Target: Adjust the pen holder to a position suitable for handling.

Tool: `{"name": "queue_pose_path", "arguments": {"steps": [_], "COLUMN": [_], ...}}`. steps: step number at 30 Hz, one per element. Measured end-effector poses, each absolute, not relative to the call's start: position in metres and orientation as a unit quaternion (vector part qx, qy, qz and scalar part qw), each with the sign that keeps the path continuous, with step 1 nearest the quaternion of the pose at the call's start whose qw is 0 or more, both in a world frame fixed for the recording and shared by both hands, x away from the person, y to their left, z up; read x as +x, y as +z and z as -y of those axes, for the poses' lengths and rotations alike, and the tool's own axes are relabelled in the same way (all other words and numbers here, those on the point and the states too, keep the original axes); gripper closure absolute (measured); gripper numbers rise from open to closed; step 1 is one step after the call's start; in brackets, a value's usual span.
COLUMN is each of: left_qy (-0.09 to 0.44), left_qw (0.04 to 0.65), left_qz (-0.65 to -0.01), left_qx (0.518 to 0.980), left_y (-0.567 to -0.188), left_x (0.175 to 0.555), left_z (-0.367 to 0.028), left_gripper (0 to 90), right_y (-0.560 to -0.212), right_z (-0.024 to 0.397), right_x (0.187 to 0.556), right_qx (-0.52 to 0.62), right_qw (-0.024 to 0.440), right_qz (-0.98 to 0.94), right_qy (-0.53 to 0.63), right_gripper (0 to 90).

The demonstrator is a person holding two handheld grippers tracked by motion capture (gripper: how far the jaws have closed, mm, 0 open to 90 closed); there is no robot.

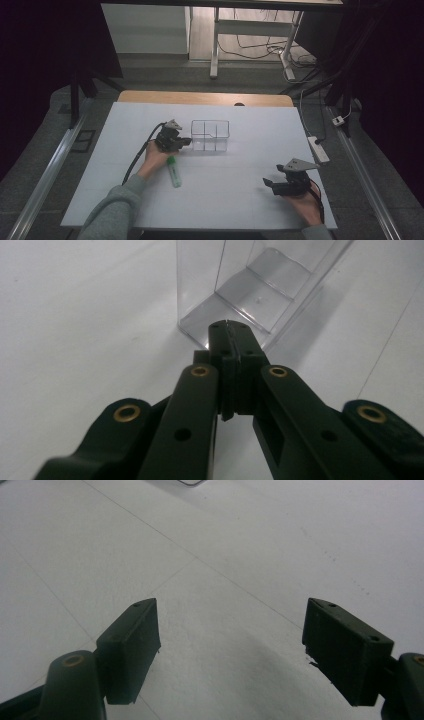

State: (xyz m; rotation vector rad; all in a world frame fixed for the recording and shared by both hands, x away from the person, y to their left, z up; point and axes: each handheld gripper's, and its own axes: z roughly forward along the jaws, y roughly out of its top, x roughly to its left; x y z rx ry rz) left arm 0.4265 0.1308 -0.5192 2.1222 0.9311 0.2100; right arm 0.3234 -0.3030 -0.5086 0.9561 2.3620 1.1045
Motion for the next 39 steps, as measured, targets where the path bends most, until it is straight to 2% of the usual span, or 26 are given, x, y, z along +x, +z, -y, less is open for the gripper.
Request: {"name": "queue_pose_path", "arguments": {"steps": [16, 24, 31, 36, 37, 38, 39], "left_qy": [0.086, 0.089, 0.101, 0.09, 0.095, 0.099, 0.093], "left_qw": [0.398, 0.398, 0.395, 0.389, 0.383, 0.378, 0.367], "left_qz": [-0.346, -0.342, -0.337, -0.317, -0.313, -0.31, -0.299], "left_qx": [0.845, 0.846, 0.849, 0.86, 0.864, 0.867, 0.876], "left_y": [-0.518, -0.516, -0.502, -0.495, -0.493, -0.492, -0.491], "left_x": [0.431, 0.43, 0.421, 0.41, 0.406, 0.403, 0.398], "left_z": [-0.109, -0.112, -0.133, -0.15, -0.151, -0.152, -0.154], "left_gripper": [88.9, 88.9, 88.7, 74.3, 74.3, 65.8, 61.6], "right_y": [-0.508, -0.509, -0.508, -0.508, -0.508, -0.508, -0.508], "right_z": [0.303, 0.303, 0.305, 0.304, 0.304, 0.304, 0.304], "right_x": [0.323, 0.323, 0.322, 0.322, 0.322, 0.321, 0.321], "right_qx": [0.339, 0.339, 0.342, 0.339, 0.339, 0.339, 0.338], "right_qw": [0.179, 0.178, 0.181, 0.181, 0.181, 0.18, 0.18], "right_qz": [-0.839, -0.84, -0.837, -0.838, -0.838, -0.838, -0.838], "right_qy": [0.387, 0.385, 0.387, 0.387, 0.387, 0.387, 0.388], "right_gripper": [22.7, 22.6, 22.6, 22.6, 22.6, 22.5, 22.5]}}
